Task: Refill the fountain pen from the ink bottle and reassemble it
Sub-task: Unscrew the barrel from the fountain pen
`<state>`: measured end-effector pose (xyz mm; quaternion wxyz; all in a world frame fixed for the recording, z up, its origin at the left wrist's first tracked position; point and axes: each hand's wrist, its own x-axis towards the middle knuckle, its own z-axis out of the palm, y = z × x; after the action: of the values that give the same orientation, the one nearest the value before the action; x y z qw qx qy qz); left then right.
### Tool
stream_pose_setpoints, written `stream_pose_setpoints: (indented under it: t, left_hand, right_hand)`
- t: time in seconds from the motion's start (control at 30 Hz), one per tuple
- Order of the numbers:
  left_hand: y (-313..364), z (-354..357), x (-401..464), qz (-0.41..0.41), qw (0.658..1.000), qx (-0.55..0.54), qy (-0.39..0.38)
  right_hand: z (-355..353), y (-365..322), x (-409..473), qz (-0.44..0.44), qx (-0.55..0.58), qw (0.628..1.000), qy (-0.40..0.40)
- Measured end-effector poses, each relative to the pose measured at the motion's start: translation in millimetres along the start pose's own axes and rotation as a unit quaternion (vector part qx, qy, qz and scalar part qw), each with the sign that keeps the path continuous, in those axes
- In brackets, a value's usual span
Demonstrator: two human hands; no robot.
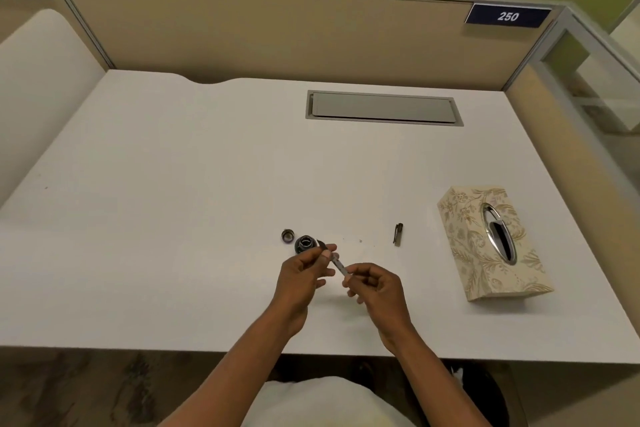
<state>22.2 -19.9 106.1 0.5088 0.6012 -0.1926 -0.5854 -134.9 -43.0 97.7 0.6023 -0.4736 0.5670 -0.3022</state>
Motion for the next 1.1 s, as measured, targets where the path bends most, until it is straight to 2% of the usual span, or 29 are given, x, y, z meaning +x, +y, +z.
stream_pose_setpoints:
  t: [0.2, 0.47, 0.73, 0.9, 1.1]
  left_hand:
    - [0, -7, -5, 0.003, 1.0, -0.001, -0.002]
    - [2, -10, -4, -0.018, 0.997, -0.068, 0.012]
    - [4, -8, -1, -0.037, 0.995, -0.083, 0.044]
    - [3, -7, -1, -0.06, 0.99, -0.107, 0.067]
    - [4, -7, -4, -0.063, 0.986, -0.144, 0.053]
  right_hand:
    - [3, -7, -3, 0.004, 0.003, 1.0, -0.027]
    - [7, -17, 1, 0.02, -0.026, 0.995, -0.09]
    - [11, -18, 2, -0.026, -0.057, 0.997, -0.051]
    - [8, -15, 3, -0.08, -0.106, 0.991, 0.009]
    - [10, -17, 1, -0.06, -0.098, 0.993, -0.027]
